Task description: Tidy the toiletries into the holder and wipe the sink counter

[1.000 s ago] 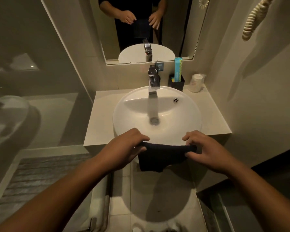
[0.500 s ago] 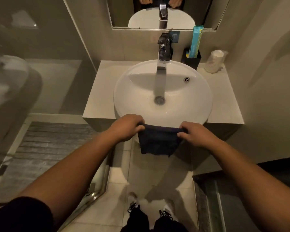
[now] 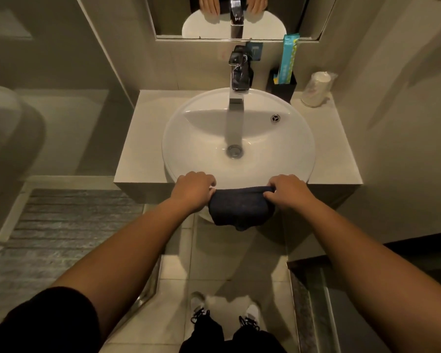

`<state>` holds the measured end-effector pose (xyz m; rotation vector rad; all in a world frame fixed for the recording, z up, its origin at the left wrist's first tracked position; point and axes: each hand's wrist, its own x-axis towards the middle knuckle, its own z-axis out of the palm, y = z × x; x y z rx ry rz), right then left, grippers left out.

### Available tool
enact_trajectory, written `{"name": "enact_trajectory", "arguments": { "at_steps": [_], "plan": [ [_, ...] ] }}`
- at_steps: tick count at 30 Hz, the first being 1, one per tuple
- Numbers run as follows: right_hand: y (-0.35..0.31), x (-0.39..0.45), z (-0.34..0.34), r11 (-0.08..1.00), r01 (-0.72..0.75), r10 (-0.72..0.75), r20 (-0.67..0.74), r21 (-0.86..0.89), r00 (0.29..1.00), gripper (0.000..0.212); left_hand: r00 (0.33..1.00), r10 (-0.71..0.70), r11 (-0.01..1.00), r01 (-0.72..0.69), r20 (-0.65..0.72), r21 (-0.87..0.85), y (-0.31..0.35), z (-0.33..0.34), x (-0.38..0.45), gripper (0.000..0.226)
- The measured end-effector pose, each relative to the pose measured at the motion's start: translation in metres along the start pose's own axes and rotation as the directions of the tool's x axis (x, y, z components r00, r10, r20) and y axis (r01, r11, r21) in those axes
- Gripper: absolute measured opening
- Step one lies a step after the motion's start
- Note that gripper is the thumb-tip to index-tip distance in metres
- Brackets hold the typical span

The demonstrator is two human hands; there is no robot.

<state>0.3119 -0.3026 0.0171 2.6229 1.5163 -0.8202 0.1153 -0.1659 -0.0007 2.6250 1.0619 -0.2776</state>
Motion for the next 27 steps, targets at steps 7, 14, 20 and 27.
{"name": "enact_trajectory", "arguments": {
  "at_steps": [7, 14, 20, 27],
  "plan": [
    [-0.014, -0.033, 0.023, 0.968, 0.252, -0.251, -0.203, -0.018, 0.947, 0.057, 0.940, 0.279, 0.960, -0.268, -0.198, 0.080, 0.026, 0.024, -0.045, 0.057],
    [-0.021, -0.032, 0.045, 0.949, 0.221, -0.251, -0.112, -0.227, 0.961, 0.039, 0.963, 0.234, 0.960, -0.207, -0.136, 0.186, 0.013, 0.045, -0.036, 0.039],
    [-0.019, -0.033, 0.044, 0.932, 0.224, -0.257, -0.085, -0.286, 0.963, 0.037, 0.961, 0.257, 0.952, -0.232, -0.107, 0.201, 0.012, 0.039, -0.040, 0.043],
    [-0.035, -0.052, 0.016, 0.952, 0.194, -0.229, -0.130, -0.236, 0.965, 0.044, 0.940, 0.314, 0.949, -0.304, -0.132, 0.087, 0.017, 0.002, -0.049, 0.043]
  ]
}}
